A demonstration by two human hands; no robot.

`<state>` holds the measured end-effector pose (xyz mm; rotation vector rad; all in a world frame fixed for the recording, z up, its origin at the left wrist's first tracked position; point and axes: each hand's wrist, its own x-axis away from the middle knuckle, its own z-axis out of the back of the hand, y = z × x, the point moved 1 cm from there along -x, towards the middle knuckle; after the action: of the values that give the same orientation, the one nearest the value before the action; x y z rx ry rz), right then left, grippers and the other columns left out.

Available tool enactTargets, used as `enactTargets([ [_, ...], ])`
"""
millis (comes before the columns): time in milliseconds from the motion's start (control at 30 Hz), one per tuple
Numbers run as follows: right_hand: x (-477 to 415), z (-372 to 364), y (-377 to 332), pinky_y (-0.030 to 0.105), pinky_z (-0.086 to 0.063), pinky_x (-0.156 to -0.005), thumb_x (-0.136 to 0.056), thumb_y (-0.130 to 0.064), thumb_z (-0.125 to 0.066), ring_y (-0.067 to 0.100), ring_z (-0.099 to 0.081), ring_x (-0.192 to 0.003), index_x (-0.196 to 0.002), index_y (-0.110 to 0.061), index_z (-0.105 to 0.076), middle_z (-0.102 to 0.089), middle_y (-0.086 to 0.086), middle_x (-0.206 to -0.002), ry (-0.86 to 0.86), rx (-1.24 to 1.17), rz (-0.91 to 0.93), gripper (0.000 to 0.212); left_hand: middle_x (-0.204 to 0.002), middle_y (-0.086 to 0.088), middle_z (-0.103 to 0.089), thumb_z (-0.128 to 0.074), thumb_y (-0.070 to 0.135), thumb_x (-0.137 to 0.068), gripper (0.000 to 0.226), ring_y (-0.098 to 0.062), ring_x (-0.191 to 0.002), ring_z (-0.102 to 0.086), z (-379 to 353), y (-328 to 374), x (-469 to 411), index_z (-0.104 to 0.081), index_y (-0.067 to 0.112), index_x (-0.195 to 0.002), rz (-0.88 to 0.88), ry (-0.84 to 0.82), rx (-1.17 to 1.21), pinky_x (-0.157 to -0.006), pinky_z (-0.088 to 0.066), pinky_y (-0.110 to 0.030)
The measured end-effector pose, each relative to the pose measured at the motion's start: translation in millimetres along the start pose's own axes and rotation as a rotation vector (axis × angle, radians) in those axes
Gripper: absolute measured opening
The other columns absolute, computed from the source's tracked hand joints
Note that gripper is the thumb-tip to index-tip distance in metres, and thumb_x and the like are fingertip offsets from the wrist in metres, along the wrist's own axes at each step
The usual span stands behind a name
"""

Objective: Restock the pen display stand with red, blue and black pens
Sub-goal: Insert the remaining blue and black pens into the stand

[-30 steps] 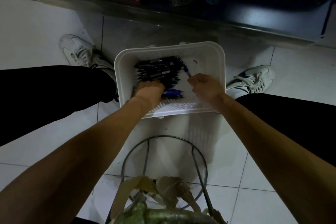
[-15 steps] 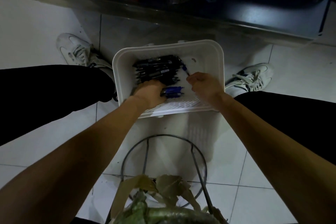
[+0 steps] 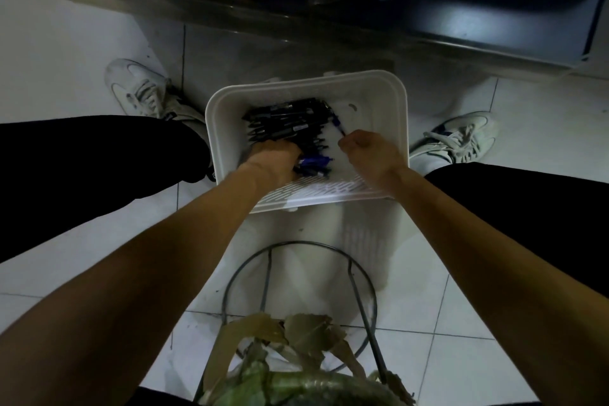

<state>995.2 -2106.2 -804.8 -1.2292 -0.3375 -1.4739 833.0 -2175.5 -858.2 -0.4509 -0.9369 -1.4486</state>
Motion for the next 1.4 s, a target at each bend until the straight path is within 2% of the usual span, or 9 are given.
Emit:
enactTargets([
  [233, 3, 3, 0, 0.034, -0.044, -0.088, -0.101, -0.020, -0.042, 0.036, -0.057, -0.111, -0.115, -0.001, -0.064, -0.064, 0.020, -0.117, -0.006, 0.036, 0.013, 0.032, -0.117, -0.011, -0.064, -0.054, 0.027, -0.096, 0.027, -0.030, -0.106, -0.061, -10, 16, -10, -0.060, 0.010, -0.116, 0.078, 0.012, -0.214, -0.082, -0.046, -0.034],
  [467, 2, 1, -1, 0.028, -0.042, -0.088, -0.102, -0.016, -0.040, 0.033, -0.056, -0.116, -0.121, 0.001, -0.060, -0.061, 0.020, -0.123, -0.038, 0.048, -0.001, 0.033, -0.120, -0.011, -0.059, -0.051, 0.023, -0.097, 0.026, -0.030, -0.096, -0.062, -14, 13, -5, -0.063, 0.008, -0.115, -0.032, 0.136, -0.211, -0.074, -0.044, -0.035],
  [600, 3, 3, -2, 0.031, -0.044, -0.089, -0.102, -0.015, -0.040, 0.035, -0.057, -0.114, -0.118, 0.004, -0.060, -0.062, 0.022, -0.121, -0.029, 0.057, 0.011, 0.032, -0.119, -0.015, -0.062, -0.052, 0.028, -0.096, 0.031, -0.031, -0.104, -0.060, -13, 15, -3, -0.059, 0.008, -0.119, -0.040, 0.075, -0.081, -0.082, -0.044, -0.033],
  [733, 3, 1, 0, 0.033, -0.043, -0.094, -0.102, -0.015, -0.041, 0.035, -0.057, -0.115, -0.118, 0.005, -0.061, -0.062, 0.021, -0.122, -0.033, 0.040, 0.011, 0.033, -0.117, -0.014, -0.062, -0.058, 0.042, -0.091, 0.041, -0.030, -0.105, -0.059, -6, 25, -14, -0.058, 0.009, -0.116, 0.014, 0.000, -0.012, -0.078, -0.041, -0.030],
  [833, 3, 0, 1, 0.029, -0.043, -0.090, -0.102, -0.017, -0.042, 0.033, -0.058, -0.113, -0.117, 0.001, -0.062, -0.064, 0.019, -0.120, -0.027, 0.033, 0.009, 0.032, -0.119, -0.014, -0.061, -0.059, 0.039, -0.091, 0.044, -0.030, -0.108, -0.058, -3, 31, -16, -0.055, 0.008, -0.121, 0.022, -0.058, -0.002, -0.079, -0.042, -0.030],
  [1000, 1, 1, 1, 0.031, -0.044, -0.086, -0.101, -0.019, -0.041, 0.035, -0.057, -0.111, -0.115, -0.003, -0.063, -0.064, 0.019, -0.117, -0.015, 0.006, 0.001, 0.030, -0.096, -0.007, -0.063, -0.062, 0.052, -0.083, 0.037, -0.022, -0.081, -0.058, -2, 20, -10, -0.055, 0.017, -0.093, 0.045, -0.099, 0.160, -0.065, -0.041, -0.025],
  [1100, 2, 1, 0, 0.032, -0.044, -0.088, -0.101, -0.019, -0.041, 0.035, -0.057, -0.112, -0.118, -0.004, -0.062, -0.064, 0.019, -0.119, -0.019, -0.020, -0.009, 0.031, -0.084, -0.004, -0.061, -0.067, 0.044, -0.081, 0.029, -0.020, -0.076, -0.057, 5, 13, -1, -0.059, 0.016, -0.086, 0.021, -0.104, 0.317, -0.060, -0.039, -0.025],
  [1233, 3, 2, 0, 0.037, -0.045, -0.100, -0.100, -0.020, -0.042, 0.032, -0.059, -0.110, -0.117, -0.001, -0.063, -0.065, 0.018, -0.115, 0.024, -0.100, -0.017, 0.034, -0.094, -0.006, -0.063, -0.071, 0.029, -0.083, 0.031, -0.018, -0.082, -0.056, 14, 6, 5, -0.065, 0.010, -0.107, 0.043, -0.048, 0.538, -0.061, -0.037, -0.022],
  [1400, 2, 2, -2, 0.038, -0.047, -0.089, -0.097, -0.016, -0.043, 0.025, -0.055, -0.090, -0.109, 0.000, -0.065, -0.059, 0.012, -0.093, 0.017, -0.119, -0.048, 0.029, -0.077, 0.001, -0.058, -0.073, 0.015, -0.081, 0.025, -0.014, -0.071, -0.056, 19, -11, 7, -0.057, 0.013, -0.100, 0.148, -0.031, 0.761, -0.053, -0.041, -0.013],
])
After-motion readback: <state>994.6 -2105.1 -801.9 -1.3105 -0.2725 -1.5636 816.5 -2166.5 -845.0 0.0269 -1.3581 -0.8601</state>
